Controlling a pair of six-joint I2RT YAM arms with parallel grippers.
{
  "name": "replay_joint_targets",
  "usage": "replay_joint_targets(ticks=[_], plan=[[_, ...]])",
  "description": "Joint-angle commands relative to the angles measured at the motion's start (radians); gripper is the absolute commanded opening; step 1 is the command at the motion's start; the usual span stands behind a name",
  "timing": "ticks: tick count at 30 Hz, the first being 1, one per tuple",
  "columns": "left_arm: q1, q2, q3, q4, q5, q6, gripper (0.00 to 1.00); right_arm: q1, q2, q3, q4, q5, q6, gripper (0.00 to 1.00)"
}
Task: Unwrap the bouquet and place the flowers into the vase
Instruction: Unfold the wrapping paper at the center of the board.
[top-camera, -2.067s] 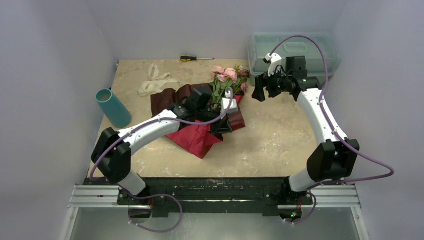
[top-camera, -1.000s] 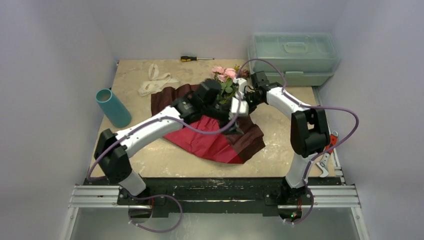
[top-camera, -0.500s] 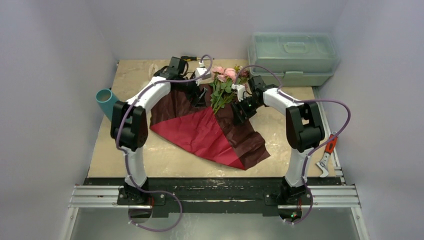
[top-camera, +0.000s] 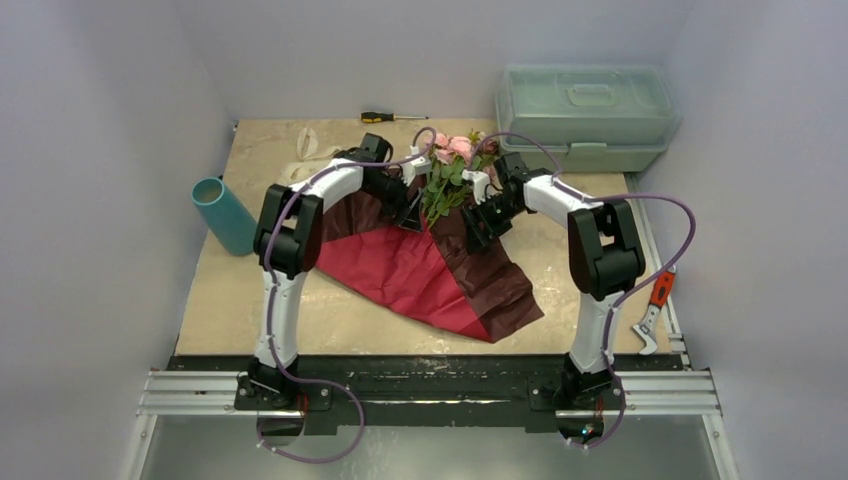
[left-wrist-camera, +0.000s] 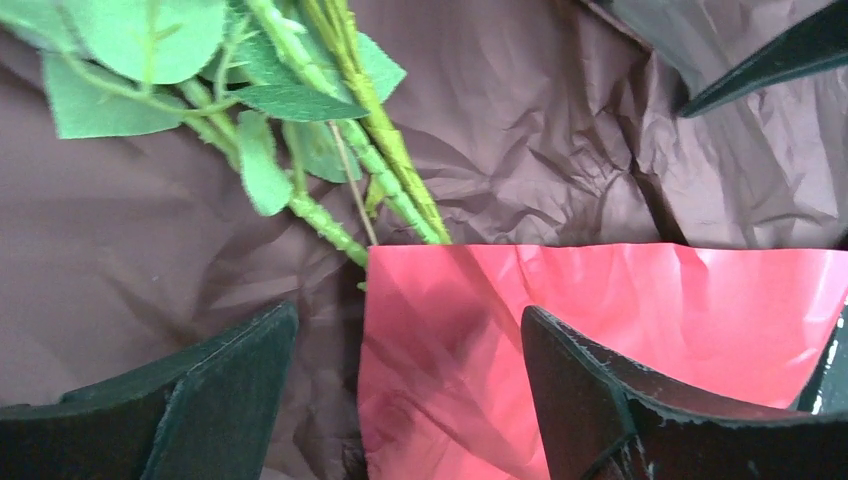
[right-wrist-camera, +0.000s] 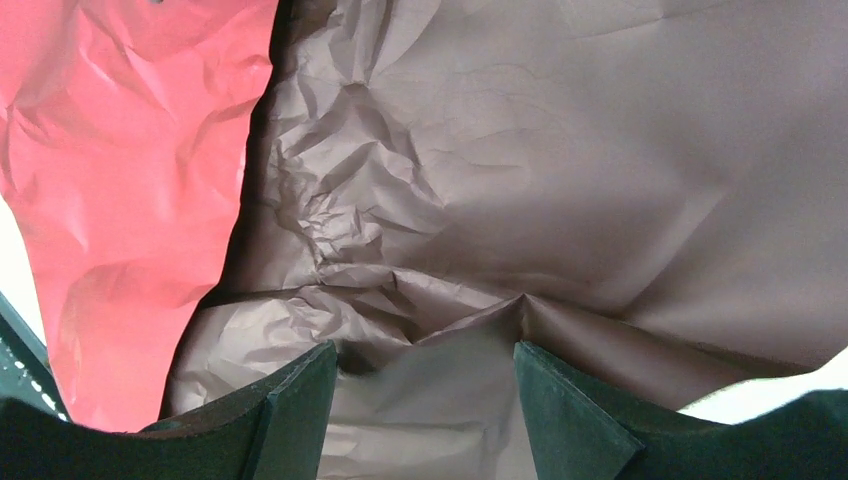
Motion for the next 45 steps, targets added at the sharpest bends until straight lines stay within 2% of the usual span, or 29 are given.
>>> replay_joint_targets(ticks=[1,7,10,12,16,17,19,22,26,32,37,40,45], plan=[[-0.039,0.008,0.038,-0.065,0.064,0.046,0.76,-0.002,0.022,0.036,0.001,0.013,0.007,0.69],[-0.06,-0.076,0.03,-0.214,0.096,0.147,0.28,-0.002,0.047,0.044,0.017,0.037,0.02,0.66],[-0.058,-0.172,-0.003,-0.261,0.039,0.194,0.12,-0.002,0.055,0.047,0.029,0.049,0.023,0.65],[-0.057,-0.254,-0.052,-0.262,0.007,0.219,0.07,-0.002,0.059,0.045,0.029,0.061,0.024,0.64],[-0.058,-0.403,-0.118,-0.314,-0.049,0.298,0.08,-0.002,0.06,0.031,0.042,0.071,0.034,0.62],[-0.058,-0.425,-0.126,-0.346,-0.053,0.323,0.05,-0.002,0.061,0.027,0.045,0.074,0.035,0.62],[-0.058,-0.459,-0.134,-0.441,-0.046,0.397,0.0,-0.002,0.059,0.019,0.053,0.082,0.037,0.62],[-0.058,-0.505,-0.164,-0.611,-0.031,0.494,0.0,-0.002,0.058,0.013,0.057,0.093,0.038,0.62],[-0.059,-0.621,-0.318,-0.707,-0.082,0.588,0.0,-0.002,0.059,0.014,0.056,0.103,0.033,0.61],[-0.136,-0.798,-0.575,-0.7,-0.24,0.599,0.0,-0.002,0.06,0.01,0.055,0.126,0.027,0.61],[-0.15,-0.804,-0.692,-0.674,-0.326,0.595,0.0,-0.001,0.055,-0.003,0.061,0.152,0.023,0.61],[-0.24,-0.808,-0.751,-0.657,-0.375,0.586,0.0,-0.001,0.051,-0.011,0.064,0.158,0.027,0.61],[-0.434,-0.807,-0.754,-0.604,-0.327,0.513,0.0,-0.001,0.049,-0.02,0.067,0.16,0.028,0.61]])
